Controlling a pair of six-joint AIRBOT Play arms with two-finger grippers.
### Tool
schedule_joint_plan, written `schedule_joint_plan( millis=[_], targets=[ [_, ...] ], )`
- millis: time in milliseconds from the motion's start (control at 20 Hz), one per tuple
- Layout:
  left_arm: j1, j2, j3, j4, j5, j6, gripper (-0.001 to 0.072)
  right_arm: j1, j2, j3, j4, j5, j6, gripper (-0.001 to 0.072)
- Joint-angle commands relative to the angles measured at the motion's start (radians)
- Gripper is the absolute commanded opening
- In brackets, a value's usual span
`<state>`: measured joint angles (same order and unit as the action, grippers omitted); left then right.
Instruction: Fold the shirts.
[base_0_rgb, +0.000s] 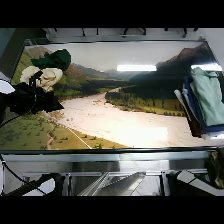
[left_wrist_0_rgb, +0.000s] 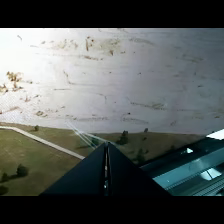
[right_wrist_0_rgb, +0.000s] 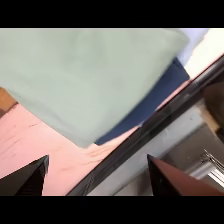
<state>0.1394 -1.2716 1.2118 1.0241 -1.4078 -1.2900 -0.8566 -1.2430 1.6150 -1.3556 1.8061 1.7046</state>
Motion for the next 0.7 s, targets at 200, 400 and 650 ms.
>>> schedule_joint_plan(
  millis=[200, 400, 650],
  targets=[
    [-0.002, 0.001, 0.000, -0.005, -0.007, -0.001, 0.0016, 0.101, 0.367, -0.164, 0.327, -0.025, 0.067, 0.0489],
    [-0.021, 0.033, -0.003, -0.004, -0.050, -0.031, 0.0016, 0.714, 0.416, -0.375, 0.387, -0.372, 0.129, 0.0028],
    [-0.140, 0.183, -0.003, 0.059, -0.052, -0.081, 0.0016, 1.259, 0.217, -0.451, 0.347, -0.715, 0.119, 0.0027]
  ],
)
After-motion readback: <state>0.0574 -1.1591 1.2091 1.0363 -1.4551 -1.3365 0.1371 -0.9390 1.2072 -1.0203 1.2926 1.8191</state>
